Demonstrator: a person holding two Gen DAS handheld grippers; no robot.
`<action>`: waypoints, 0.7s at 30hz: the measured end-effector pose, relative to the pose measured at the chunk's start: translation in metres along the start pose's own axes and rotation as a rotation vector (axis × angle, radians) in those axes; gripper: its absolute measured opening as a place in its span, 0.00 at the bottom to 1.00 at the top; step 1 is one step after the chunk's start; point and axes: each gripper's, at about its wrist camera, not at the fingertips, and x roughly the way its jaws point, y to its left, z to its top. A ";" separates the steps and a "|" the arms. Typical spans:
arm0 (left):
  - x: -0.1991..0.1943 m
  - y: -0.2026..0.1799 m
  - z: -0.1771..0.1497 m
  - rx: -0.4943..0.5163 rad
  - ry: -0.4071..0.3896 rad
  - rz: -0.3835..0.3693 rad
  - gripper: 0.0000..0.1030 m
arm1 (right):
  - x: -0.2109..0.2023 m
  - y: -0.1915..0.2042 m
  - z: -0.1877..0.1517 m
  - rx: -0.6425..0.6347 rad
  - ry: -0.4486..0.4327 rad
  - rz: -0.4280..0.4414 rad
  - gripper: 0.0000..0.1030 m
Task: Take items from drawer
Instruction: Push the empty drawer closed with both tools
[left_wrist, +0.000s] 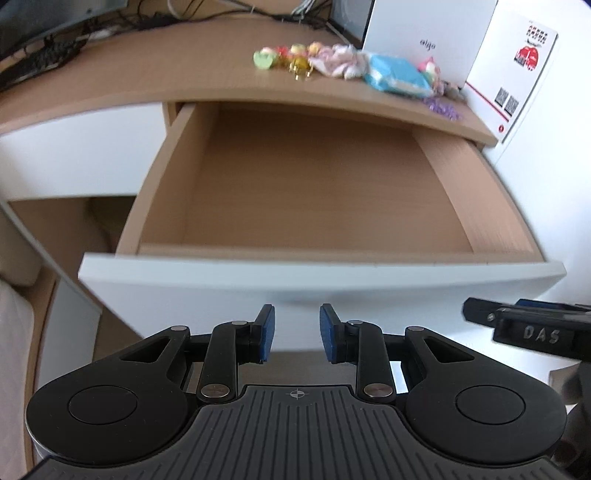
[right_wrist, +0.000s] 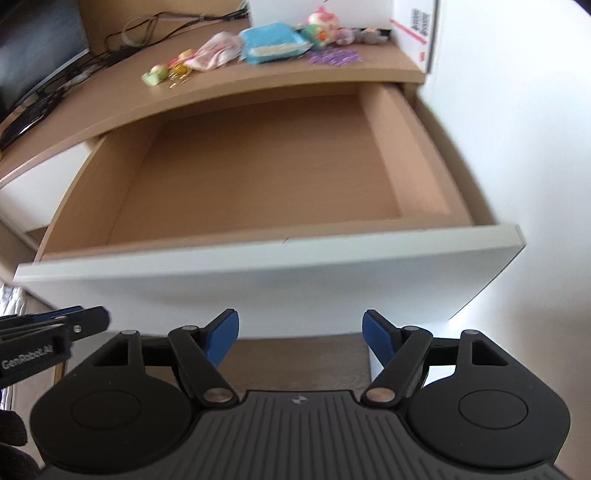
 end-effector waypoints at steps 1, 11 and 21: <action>0.001 0.001 0.002 -0.002 0.006 -0.003 0.28 | -0.001 -0.002 0.004 0.007 -0.012 -0.006 0.72; 0.002 0.012 0.009 -0.028 -0.018 -0.059 0.28 | -0.020 0.001 0.023 -0.015 -0.144 -0.013 0.73; -0.016 0.034 0.009 0.049 -0.089 -0.048 0.28 | -0.008 0.002 0.022 -0.003 -0.109 -0.020 0.75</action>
